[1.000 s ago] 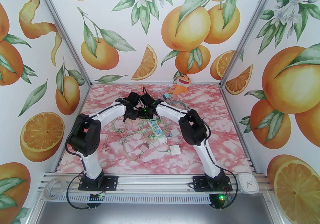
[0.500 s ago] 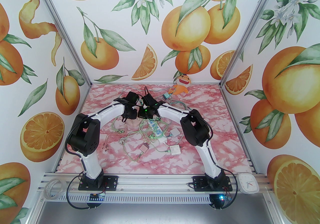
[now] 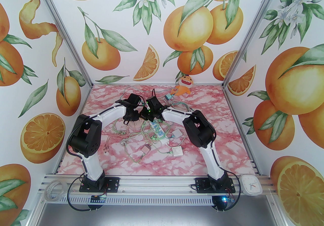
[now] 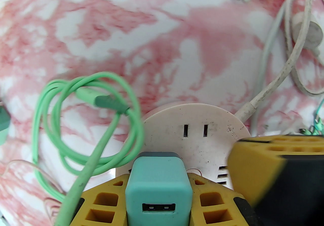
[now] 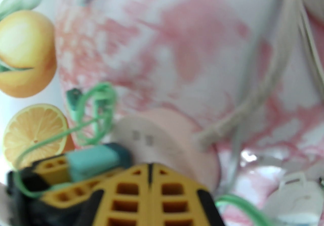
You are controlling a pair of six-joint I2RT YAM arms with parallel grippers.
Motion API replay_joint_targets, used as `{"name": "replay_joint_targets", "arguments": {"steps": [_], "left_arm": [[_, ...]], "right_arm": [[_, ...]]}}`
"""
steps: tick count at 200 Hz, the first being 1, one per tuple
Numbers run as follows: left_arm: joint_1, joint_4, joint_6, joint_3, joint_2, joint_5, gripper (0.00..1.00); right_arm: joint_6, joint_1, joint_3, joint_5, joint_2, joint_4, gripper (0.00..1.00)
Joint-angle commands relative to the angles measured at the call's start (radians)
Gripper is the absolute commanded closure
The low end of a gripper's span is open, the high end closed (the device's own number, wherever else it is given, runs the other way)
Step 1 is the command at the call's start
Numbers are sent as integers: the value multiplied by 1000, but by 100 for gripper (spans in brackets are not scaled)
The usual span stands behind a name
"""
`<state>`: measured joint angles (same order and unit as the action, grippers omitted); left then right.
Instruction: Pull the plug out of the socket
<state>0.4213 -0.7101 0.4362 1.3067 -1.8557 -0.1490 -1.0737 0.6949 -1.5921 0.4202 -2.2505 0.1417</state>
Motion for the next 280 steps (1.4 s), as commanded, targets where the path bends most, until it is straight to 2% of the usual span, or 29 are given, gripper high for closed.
{"name": "replay_joint_targets", "arguments": {"steps": [1,40,57,85,107,157,185,209,219,246,269,280], "left_arm": [[8,71,5,17,-23,58,91],[3,81,3,6,-23,58,91],[-2,88,4,2,-22,101,91],[-8,90,-4,6,-19,118,91],[-10,86,-9,21,-16,134,91],[-21,92,23,22,-17,214,91],[-10,48,-20,40,-13,141,91],[40,21,-86,44,-8,-23,91],[57,23,-98,36,-5,-44,91],[59,44,-86,12,6,-21,92],[-4,60,-29,4,14,126,92],[-33,63,-10,0,23,162,92]], "right_arm": [[-54,13,5,61,-21,-82,100],[-47,21,1,108,-39,-33,100],[-20,24,5,127,-27,-10,100],[119,30,-96,103,-67,239,100],[230,38,-146,0,-116,418,100],[339,50,-232,-128,-216,632,100],[351,54,-223,-159,-229,651,100],[353,54,-232,-172,-249,670,100],[354,54,-235,-174,-255,677,100],[355,56,-233,-187,-256,679,100],[355,57,-231,-192,-256,682,100],[356,57,-228,-195,-255,683,100]]}}
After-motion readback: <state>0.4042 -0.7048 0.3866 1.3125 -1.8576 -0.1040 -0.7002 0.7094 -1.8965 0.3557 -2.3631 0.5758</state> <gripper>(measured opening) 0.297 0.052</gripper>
